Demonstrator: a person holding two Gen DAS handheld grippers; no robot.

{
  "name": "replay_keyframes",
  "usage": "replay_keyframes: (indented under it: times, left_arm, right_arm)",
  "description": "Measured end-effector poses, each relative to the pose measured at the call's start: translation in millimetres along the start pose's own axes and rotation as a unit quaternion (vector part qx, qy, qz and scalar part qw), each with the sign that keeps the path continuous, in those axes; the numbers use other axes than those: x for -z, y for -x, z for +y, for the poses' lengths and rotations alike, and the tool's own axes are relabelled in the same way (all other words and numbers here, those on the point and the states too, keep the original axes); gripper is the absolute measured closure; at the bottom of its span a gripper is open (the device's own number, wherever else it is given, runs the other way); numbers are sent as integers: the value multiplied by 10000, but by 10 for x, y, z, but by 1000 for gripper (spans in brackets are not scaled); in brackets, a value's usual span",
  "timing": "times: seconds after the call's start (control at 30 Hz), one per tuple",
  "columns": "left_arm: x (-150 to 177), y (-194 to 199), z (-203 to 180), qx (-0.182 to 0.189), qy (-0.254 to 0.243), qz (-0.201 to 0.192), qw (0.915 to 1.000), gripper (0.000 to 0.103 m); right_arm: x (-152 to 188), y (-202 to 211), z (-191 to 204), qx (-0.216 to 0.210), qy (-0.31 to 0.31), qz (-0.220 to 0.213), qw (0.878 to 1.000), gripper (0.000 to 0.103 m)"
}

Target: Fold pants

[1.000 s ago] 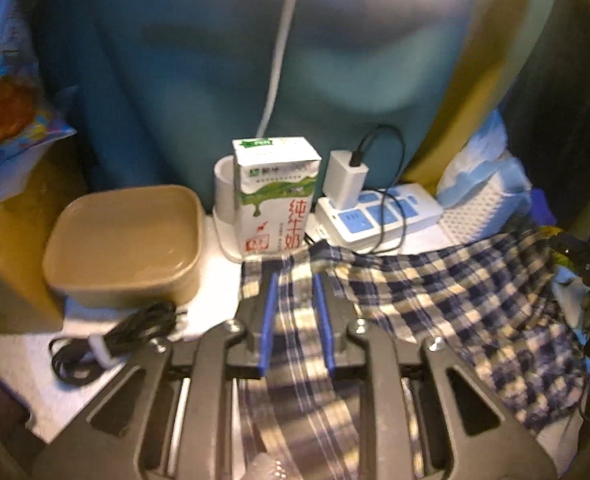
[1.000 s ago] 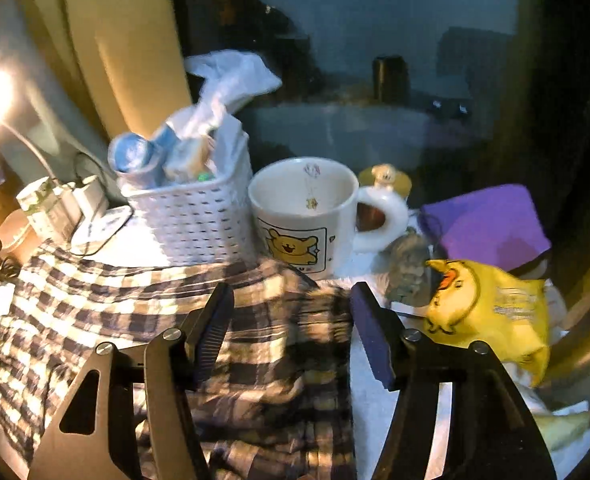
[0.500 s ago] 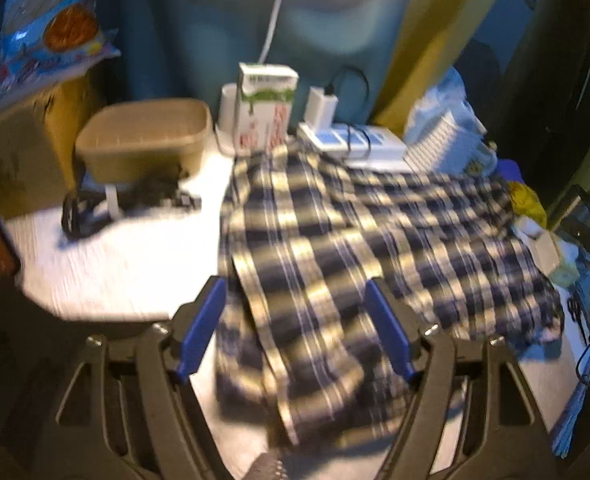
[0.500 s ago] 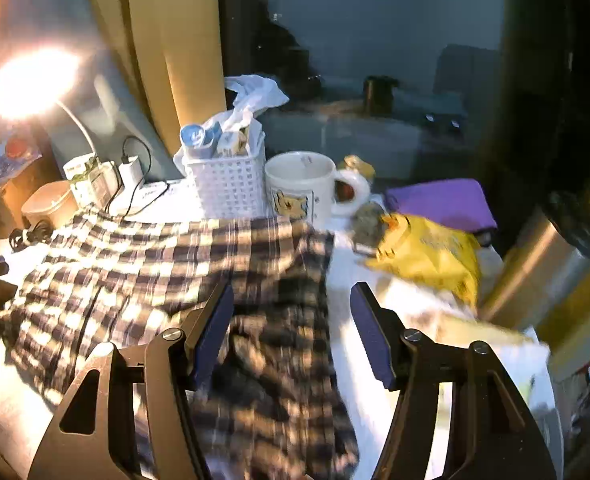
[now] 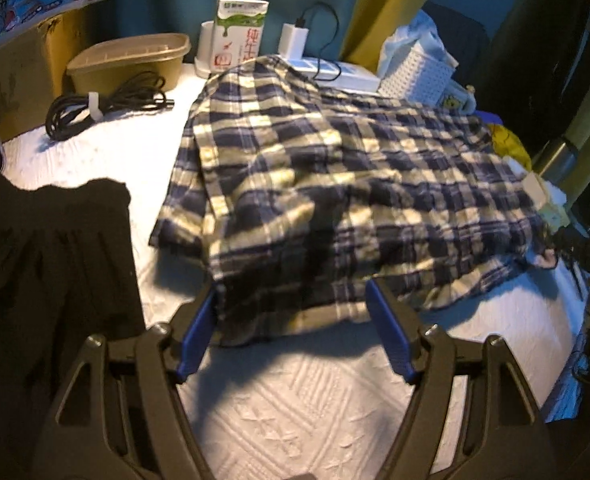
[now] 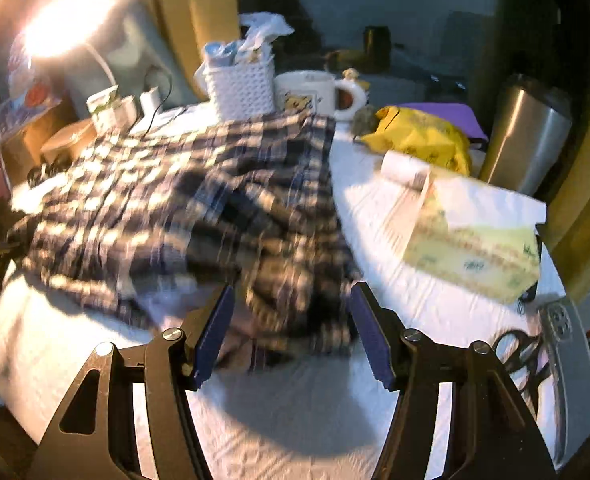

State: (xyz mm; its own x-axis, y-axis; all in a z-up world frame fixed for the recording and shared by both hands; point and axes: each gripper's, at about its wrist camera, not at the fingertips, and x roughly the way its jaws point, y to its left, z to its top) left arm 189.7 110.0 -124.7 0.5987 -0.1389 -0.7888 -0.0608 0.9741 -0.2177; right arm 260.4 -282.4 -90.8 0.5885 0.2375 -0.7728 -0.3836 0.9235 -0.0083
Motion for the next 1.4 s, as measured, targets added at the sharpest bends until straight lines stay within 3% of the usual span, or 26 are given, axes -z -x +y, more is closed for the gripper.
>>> replay_keyframes:
  times: [0.1, 0.2, 0.23, 0.3, 0.37, 0.43, 0.87, 1.0, 1.17, 1.4]
  left_arm:
    - [32, -60, -12, -71, -56, -4, 10000, 30]
    - [44, -42, -32, 134, -129, -204, 9996, 32]
    - [50, -43, -41, 201, -157, -226, 9994, 37]
    - [47, -71, -54, 141, -181, -151, 9996, 64]
    - [58, -69, -58, 112, -189, -151, 9996, 79]
    - [67, -20, -67, 80, -205, -212, 9995, 89]
    - [-10, 1102, -242, 594, -272, -1189, 9908, 92]
    - [69, 1399, -269, 715, -325, -1252, 9890, 92]
    - [345, 1551, -253, 643, -348, -1038, 9919, 92]
    - [911, 1276, -226, 632, -117, -261, 9976, 92]
  right_arm:
    - [53, -104, -66, -9, -126, 117, 9999, 39]
    - [73, -151, -93, -171, -193, 87, 9996, 40]
    - [72, -176, -89, -238, -177, 70, 9995, 41]
    - [79, -256, -72, -244, -159, 128, 9995, 54]
    - [85, -276, -69, -203, -117, 98, 9997, 72]
    - [78, -259, -83, -246, -141, 36, 9996, 75]
    - [-298, 563, -57, 147, 345, -1033, 9939, 77]
    - [-300, 744, -101, 268, 440, -1133, 9922, 77]
    - [-128, 829, -143, 327, 479, -987, 9934, 77]
    - [267, 661, -141, 263, 461, -500, 9973, 77]
